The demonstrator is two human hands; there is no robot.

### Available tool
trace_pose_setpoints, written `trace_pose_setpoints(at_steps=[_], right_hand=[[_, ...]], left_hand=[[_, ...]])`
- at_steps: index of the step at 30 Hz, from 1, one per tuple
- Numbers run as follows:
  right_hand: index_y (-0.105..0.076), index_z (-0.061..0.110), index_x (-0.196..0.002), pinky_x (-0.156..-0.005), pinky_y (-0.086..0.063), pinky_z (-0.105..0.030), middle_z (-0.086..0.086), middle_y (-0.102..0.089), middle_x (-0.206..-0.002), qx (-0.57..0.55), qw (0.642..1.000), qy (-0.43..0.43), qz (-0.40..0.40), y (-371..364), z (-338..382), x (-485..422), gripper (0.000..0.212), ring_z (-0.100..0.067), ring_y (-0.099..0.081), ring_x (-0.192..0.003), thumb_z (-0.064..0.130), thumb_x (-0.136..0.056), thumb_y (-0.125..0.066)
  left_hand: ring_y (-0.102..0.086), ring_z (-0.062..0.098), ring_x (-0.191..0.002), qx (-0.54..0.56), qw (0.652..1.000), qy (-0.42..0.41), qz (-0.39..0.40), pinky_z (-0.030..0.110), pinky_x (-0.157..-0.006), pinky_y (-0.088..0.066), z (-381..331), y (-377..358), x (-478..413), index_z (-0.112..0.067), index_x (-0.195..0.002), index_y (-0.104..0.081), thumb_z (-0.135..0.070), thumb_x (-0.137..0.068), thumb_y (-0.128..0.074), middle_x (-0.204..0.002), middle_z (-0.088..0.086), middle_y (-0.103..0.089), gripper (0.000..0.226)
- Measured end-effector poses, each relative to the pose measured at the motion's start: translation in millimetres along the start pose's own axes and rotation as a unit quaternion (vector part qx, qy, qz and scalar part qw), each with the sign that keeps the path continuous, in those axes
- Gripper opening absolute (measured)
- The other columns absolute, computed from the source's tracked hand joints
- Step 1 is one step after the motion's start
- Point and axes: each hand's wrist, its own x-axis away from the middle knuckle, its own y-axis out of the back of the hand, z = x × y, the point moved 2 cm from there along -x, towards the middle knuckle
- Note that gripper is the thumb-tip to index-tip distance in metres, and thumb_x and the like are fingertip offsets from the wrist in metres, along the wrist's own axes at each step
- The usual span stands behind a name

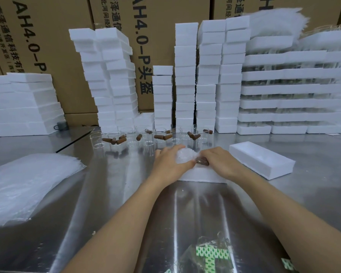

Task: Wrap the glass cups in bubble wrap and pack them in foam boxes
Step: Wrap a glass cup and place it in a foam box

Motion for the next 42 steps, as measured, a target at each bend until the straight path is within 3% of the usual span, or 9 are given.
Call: trace_pose_setpoints(at_steps=[2, 5, 11, 21, 24, 29, 35, 39, 42], right_hand=[[-0.049, 0.021, -0.062, -0.065, -0.033, -0.036, 0.003, -0.054, -0.067, 0.002, 1.000, 0.002, -0.006, -1, 1, 0, 0.045, -0.022, -0.048, -0.072, 0.031, -0.105, -0.047], [-0.069, 0.023, -0.080, -0.078, -0.046, -0.038, 0.003, -0.067, -0.080, 0.064, 0.998, 0.017, 0.004, -6, 0, -1, 0.030, -0.020, -0.060, -0.080, 0.039, -0.101, -0.056], [-0.073, 0.026, -0.088, -0.083, -0.050, -0.036, 0.011, -0.070, -0.082, 0.002, 1.000, 0.026, 0.004, -6, -7, -6, 0.008, -0.010, -0.063, -0.081, 0.032, -0.087, -0.077], [-0.075, 0.020, -0.090, -0.088, -0.055, -0.040, 0.003, -0.073, -0.085, -0.064, 0.997, 0.049, 0.012, -2, -4, -6, 0.011, -0.010, -0.064, -0.081, 0.015, -0.083, -0.083], [-0.077, 0.025, -0.096, -0.088, -0.053, -0.035, 0.006, -0.076, -0.095, -0.008, 0.999, 0.039, 0.000, 16, -10, -6, 0.009, -0.012, -0.067, -0.089, 0.021, -0.088, -0.076], [-0.068, 0.027, -0.123, -0.100, -0.048, -0.042, 0.000, -0.071, -0.122, 0.222, 0.956, -0.050, -0.186, 56, -46, 4, 0.034, -0.028, -0.061, -0.118, 0.031, -0.090, -0.068], [-0.064, 0.024, -0.125, -0.107, -0.031, -0.042, -0.004, -0.069, -0.117, 0.305, 0.926, -0.184, -0.125, 61, -79, 9, 0.035, -0.029, -0.059, -0.116, 0.020, -0.090, -0.059], [-0.067, 0.027, -0.116, -0.091, -0.029, -0.037, 0.002, -0.072, -0.106, 0.259, 0.939, -0.040, -0.223, 65, -51, 8, 0.030, -0.027, -0.062, -0.106, 0.013, -0.090, -0.061], [-0.063, 0.026, -0.099, -0.083, -0.039, -0.029, 0.012, -0.070, -0.095, 0.015, 0.961, 0.129, -0.244, 66, -10, 15, 0.030, -0.016, -0.060, -0.091, 0.000, -0.086, -0.071]], left_hand=[[-0.036, 0.030, -0.139, -0.008, 1.000, 0.001, -0.002, 0.036, -0.107, -0.031, 0, -1, 0, -0.041, -0.151, -0.054, -0.066, -0.087, -0.074, -0.150, 0.003, -0.055, 0.071], [-0.036, 0.031, -0.139, -0.017, 1.000, 0.002, 0.001, 0.036, -0.104, -0.032, -1, -1, 0, -0.041, -0.150, -0.054, -0.069, -0.083, -0.071, -0.148, 0.003, -0.056, 0.076], [-0.036, 0.028, -0.140, 0.034, 0.999, 0.024, -0.004, 0.036, -0.102, -0.030, -6, 0, 2, -0.045, -0.144, -0.059, -0.087, -0.068, -0.045, -0.146, 0.002, -0.057, 0.088], [-0.041, 0.030, -0.134, -0.019, 0.999, 0.021, -0.028, 0.036, -0.103, -0.035, -7, -4, -2, -0.037, -0.142, -0.060, -0.072, -0.084, -0.072, -0.144, 0.003, -0.060, 0.068], [-0.041, 0.030, -0.134, -0.023, 0.999, 0.024, -0.032, 0.040, -0.102, -0.039, -7, -4, 0, -0.039, -0.141, -0.059, -0.073, -0.081, -0.071, -0.141, 0.002, -0.060, 0.070], [-0.038, 0.028, -0.142, -0.015, 0.999, 0.017, -0.032, 0.044, -0.108, -0.041, -8, -3, 4, -0.043, -0.142, -0.055, -0.084, -0.077, -0.060, -0.145, -0.001, -0.053, 0.078], [-0.042, 0.023, -0.139, 0.118, 0.990, 0.045, -0.067, 0.047, -0.119, -0.038, -7, 9, 8, -0.041, -0.143, -0.057, -0.092, -0.080, -0.030, -0.136, -0.002, -0.054, 0.086], [-0.054, 0.019, -0.126, 0.213, 0.966, 0.035, -0.139, 0.049, -0.114, -0.045, -7, 20, 7, -0.032, -0.132, -0.066, -0.068, -0.091, -0.052, -0.126, -0.004, -0.062, 0.056], [-0.052, 0.014, -0.124, 0.220, 0.963, 0.016, -0.154, 0.038, -0.109, -0.048, -9, 23, 9, -0.039, -0.128, -0.060, -0.039, -0.089, -0.070, -0.124, -0.014, -0.059, 0.041]])
